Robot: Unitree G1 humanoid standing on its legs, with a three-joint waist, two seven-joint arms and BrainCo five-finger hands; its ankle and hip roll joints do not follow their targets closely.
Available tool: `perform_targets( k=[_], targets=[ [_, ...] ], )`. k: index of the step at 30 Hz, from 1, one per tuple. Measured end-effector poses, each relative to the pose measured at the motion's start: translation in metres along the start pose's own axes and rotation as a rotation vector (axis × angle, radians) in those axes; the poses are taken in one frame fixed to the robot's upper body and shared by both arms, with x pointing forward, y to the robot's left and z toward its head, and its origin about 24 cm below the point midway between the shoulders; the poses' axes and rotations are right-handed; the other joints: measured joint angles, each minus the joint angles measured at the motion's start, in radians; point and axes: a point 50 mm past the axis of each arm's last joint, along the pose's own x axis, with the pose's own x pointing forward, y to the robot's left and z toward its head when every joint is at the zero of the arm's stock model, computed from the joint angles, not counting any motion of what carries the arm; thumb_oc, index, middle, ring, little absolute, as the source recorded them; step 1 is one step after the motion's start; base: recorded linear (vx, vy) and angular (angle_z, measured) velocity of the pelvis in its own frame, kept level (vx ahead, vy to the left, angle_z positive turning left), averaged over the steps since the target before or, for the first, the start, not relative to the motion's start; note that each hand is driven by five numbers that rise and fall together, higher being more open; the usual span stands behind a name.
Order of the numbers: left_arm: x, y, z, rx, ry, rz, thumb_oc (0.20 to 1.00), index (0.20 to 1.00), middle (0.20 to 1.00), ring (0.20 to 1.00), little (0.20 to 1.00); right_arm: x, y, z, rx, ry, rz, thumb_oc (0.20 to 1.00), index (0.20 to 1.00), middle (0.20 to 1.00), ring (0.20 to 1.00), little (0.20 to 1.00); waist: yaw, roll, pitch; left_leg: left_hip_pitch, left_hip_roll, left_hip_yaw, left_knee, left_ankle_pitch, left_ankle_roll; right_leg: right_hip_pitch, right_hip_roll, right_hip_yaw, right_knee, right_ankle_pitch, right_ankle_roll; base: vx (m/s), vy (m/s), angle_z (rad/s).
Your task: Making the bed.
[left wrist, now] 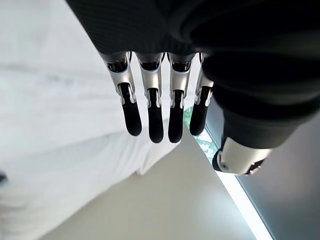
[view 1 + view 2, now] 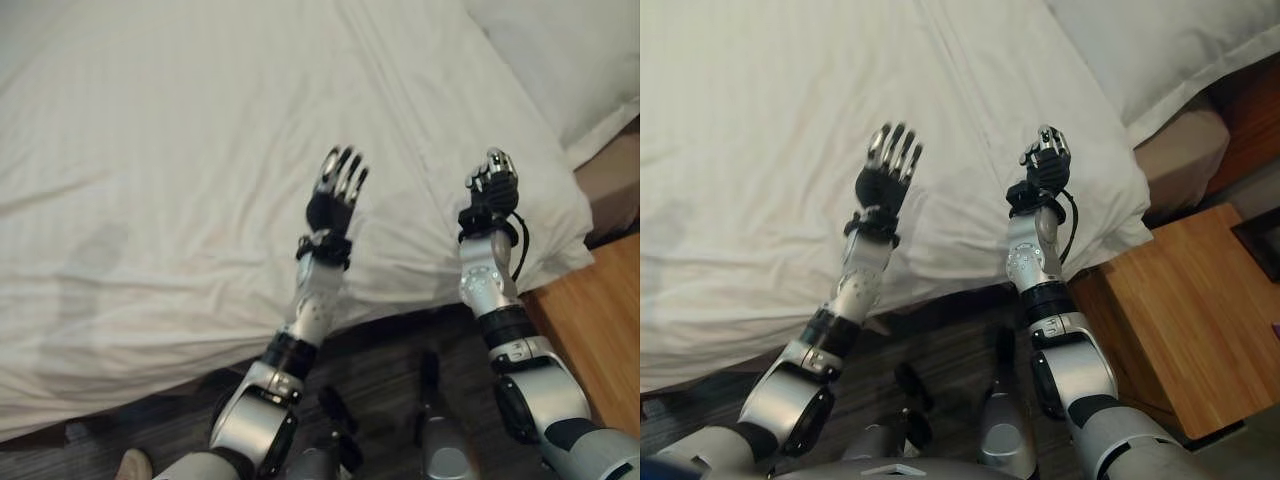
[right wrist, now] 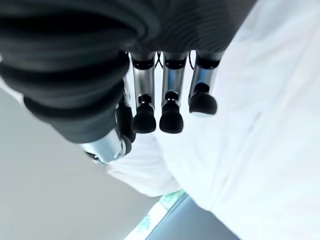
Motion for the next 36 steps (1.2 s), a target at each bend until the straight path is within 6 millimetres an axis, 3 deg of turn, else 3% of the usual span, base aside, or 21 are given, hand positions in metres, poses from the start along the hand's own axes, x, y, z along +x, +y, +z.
perform_targets(
  k=[3, 6, 8, 11, 14, 16, 17, 18, 19, 21, 23, 24, 26, 28, 29, 33, 35, 36],
  targets=[
    [0.023, -0.053, 0.010, -0.040, -0.075, -0.182, 0.200, 0.200, 0.200, 0.200, 0.200, 0.008, 0.022, 0.006, 0.015, -0.024, 0.068, 0.200, 0.200, 0.200, 0.200, 0.200, 0.000, -0.002, 0.055, -0.039, 0.004, 0.017, 0.000, 0.004, -0.001, -0.049, 0.005, 0.014, 0.000, 0.012, -0.006, -0.07, -0.016, -0.17],
    [0.027, -0.065, 0.012, -0.072, -0.101, -0.215, 0.200, 0.200, 0.200, 0.200, 0.200, 0.013, 0.032, 0.011, 0.053, -0.046, 0.082, 0.200, 0.200, 0.200, 0.200, 0.200, -0.005, -0.006, 0.088, -0.060, 0.014, 0.025, 0.000, 0.005, -0.003, -0.077, 0.015, 0.020, 0.000, 0.014, -0.009, -0.08, -0.019, -0.15],
    [0.034, -0.051, 0.015, -0.069, -0.123, -0.137, 0.200, 0.200, 0.200, 0.200, 0.200, 0.017, 0.046, 0.018, 0.069, -0.077, 0.134, 0.200, 0.200, 0.200, 0.200, 0.200, -0.012, -0.036, 0.130, -0.077, 0.024, 0.044, 0.001, 0.005, -0.003, -0.106, 0.027, 0.036, 0.001, 0.018, -0.014, -0.05, -0.017, -0.23],
    [0.036, -0.017, 0.015, -0.055, -0.120, 0.025, 0.200, 0.200, 0.200, 0.200, 0.200, 0.020, 0.055, 0.023, 0.077, -0.109, 0.161, 0.200, 0.200, 0.200, 0.200, 0.200, -0.028, -0.048, 0.142, -0.102, 0.029, 0.045, 0.001, 0.005, -0.003, -0.133, 0.030, 0.036, 0.001, 0.021, -0.018, -0.02, -0.011, -0.02],
    [0.031, 0.004, 0.016, -0.080, -0.126, 0.133, 0.200, 0.200, 0.200, 0.200, 0.200, 0.024, 0.056, 0.035, 0.103, -0.157, 0.152, 0.200, 0.200, 0.200, 0.200, 0.200, -0.027, -0.053, 0.146, -0.119, 0.028, 0.044, 0.001, 0.005, -0.003, -0.148, 0.030, 0.032, 0.001, 0.021, -0.019, -0.05, -0.050, 0.03],
    [0.008, -0.006, 0.025, -0.162, -0.170, 0.037, 0.200, 0.200, 0.200, 0.200, 0.200, 0.022, 0.046, 0.048, 0.092, -0.199, 0.158, 0.200, 0.200, 0.200, 0.200, 0.200, -0.002, -0.045, 0.153, -0.128, 0.026, 0.035, 0.002, 0.005, -0.003, -0.151, 0.028, 0.027, 0.001, 0.019, -0.019, -0.10, -0.090, 0.06],
    [-0.049, 0.000, 0.034, -0.165, -0.178, -0.053, 0.200, 0.200, 0.200, 0.200, 0.200, 0.012, 0.017, 0.076, 0.078, -0.301, 0.156, 0.200, 0.200, 0.200, 0.200, 0.200, 0.020, -0.030, 0.162, -0.119, 0.029, 0.025, 0.002, 0.006, -0.003, -0.138, 0.029, 0.018, 0.001, 0.008, -0.019, 0.03, -0.013, 0.19],
    [-0.077, 0.018, 0.041, -0.155, -0.201, 0.003, 0.200, 0.200, 0.200, 0.200, 0.200, 0.008, -0.007, 0.093, 0.075, -0.373, 0.099, 0.200, 0.200, 0.200, 0.200, 0.200, 0.022, -0.010, 0.174, -0.106, 0.033, 0.018, 0.005, 0.006, -0.003, -0.114, 0.029, 0.003, 0.001, 0.007, -0.021, 0.04, -0.008, 0.33],
    [-0.099, 0.059, 0.046, -0.130, -0.223, 0.184, 0.200, 0.200, 0.200, 0.200, 0.200, 0.007, -0.038, 0.105, 0.098, -0.433, -0.024, 0.200, 0.200, 0.200, 0.200, 0.200, 0.035, 0.006, 0.177, -0.094, 0.034, 0.012, 0.007, 0.005, -0.005, -0.093, 0.029, -0.005, 0.001, 0.007, -0.021, 0.07, -0.001, 0.30],
    [-0.147, 0.112, 0.055, -0.081, -0.235, 0.423, 0.200, 0.200, 0.200, 0.200, 0.200, -0.009, -0.081, 0.105, 0.128, -0.459, -0.155, 0.200, 0.200, 0.200, 0.200, 0.200, 0.042, 0.006, 0.176, -0.071, 0.033, 0.012, 0.002, -0.002, -0.013, -0.064, 0.027, -0.024, 0.001, 0.000, -0.022, 0.13, 0.010, 0.23],
    [-0.153, 0.112, 0.053, -0.088, -0.208, 0.420, 0.200, 0.200, 0.200, 0.200, 0.200, -0.019, -0.101, 0.098, 0.153, -0.446, -0.224, 0.200, 0.200, 0.200, 0.200, 0.200, 0.043, 0.003, 0.175, -0.052, 0.026, -0.005, 0.002, -0.006, -0.014, -0.039, 0.019, -0.019, 0.000, -0.008, -0.017, 0.11, 0.003, 0.21],
    [-0.162, 0.120, 0.046, -0.080, -0.147, 0.461, 0.200, 0.200, 0.200, 0.200, 0.200, -0.031, -0.128, 0.076, 0.159, -0.373, -0.322, 0.200, 0.200, 0.200, 0.200, 0.200, 0.041, 0.002, 0.152, -0.045, 0.017, 0.000, 0.002, -0.006, -0.015, -0.031, 0.009, -0.028, 0.000, -0.017, -0.009, 0.11, 0.007, 0.09],
    [-0.177, 0.127, 0.037, -0.077, -0.068, 0.513, 0.200, 0.200, 0.200, 0.200, 0.200, -0.047, -0.155, 0.055, 0.137, -0.277, -0.424, 0.200, 0.200, 0.200, 0.200, 0.200, 0.035, -0.003, 0.136, -0.030, 0.015, 0.001, -0.001, -0.012, -0.020, -0.019, 0.007, -0.016, -0.001, -0.022, -0.007, 0.07, 0.004, -0.05],
    [-0.207, 0.144, 0.032, -0.058, 0.002, 0.630, 0.200, 0.200, 0.200, 0.200, 0.200, -0.078, -0.196, 0.032, 0.124, -0.168, -0.605, 0.200, 0.200, 0.200, 0.200, 0.200, 0.021, 0.000, 0.113, -0.018, 0.015, 0.015, 0.001, -0.015, -0.025, -0.014, 0.009, -0.014, 0.000, -0.025, -0.003, 0.08, 0.026, -0.14],
    [-0.237, 0.155, 0.028, -0.052, 0.045, 0.739, 0.200, 0.200, 0.200, 0.200, 0.200, -0.108, -0.224, 0.018, 0.116, -0.093, -0.737, 0.200, 0.200, 0.200, 0.200, 0.200, 0.006, 0.001, 0.089, -0.012, 0.017, 0.010, -0.005, -0.020, -0.032, -0.012, 0.012, -0.004, 0.000, -0.030, -0.001, 0.10, 0.033, -0.22],
    [-0.298, 0.182, 0.036, 0.003, 0.101, 1.004, 0.200, 0.200, 0.200, 0.200, 0.200, -0.183, -0.284, 0.017, 0.036, 0.017, -1.008, 0.200, 0.200, 0.200, 0.200, 0.200, -0.009, 0.004, 0.041, 0.029, 0.030, 0.038, -0.005, -0.025, -0.037, 0.014, 0.027, 0.018, 0.000, -0.029, -0.003, 0.08, 0.014, -0.20],
    [-0.303, 0.186, 0.050, 0.058, 0.086, 1.029, 0.200, 0.200, 0.200, 0.200, 0.200, -0.198, -0.299, 0.027, -0.036, 0.067, -1.053, 0.200, 0.200, 0.200, 0.200, 0.200, -0.012, 0.002, 0.012, 0.039, 0.036, 0.037, -0.005, -0.033, -0.047, 0.026, 0.032, 0.018, 0.000, -0.040, -0.001, 0.07, -0.009, -0.03],
    [-0.302, 0.188, 0.059, 0.091, 0.053, 1.027, 0.369, 0.369, 0.369, 0.369, 0.369, -0.200, -0.305, 0.034, -0.090, 0.096, -1.065, 1.000, 1.000, 1.000, 1.000, 1.000, -0.011, -0.001, -0.025, 0.041, 0.039, 0.038, -0.005, -0.032, -0.047, 0.026, 0.036, 0.018, -0.001, -0.043, 0.002, 0.06, -0.024, 0.00]
  ],
)
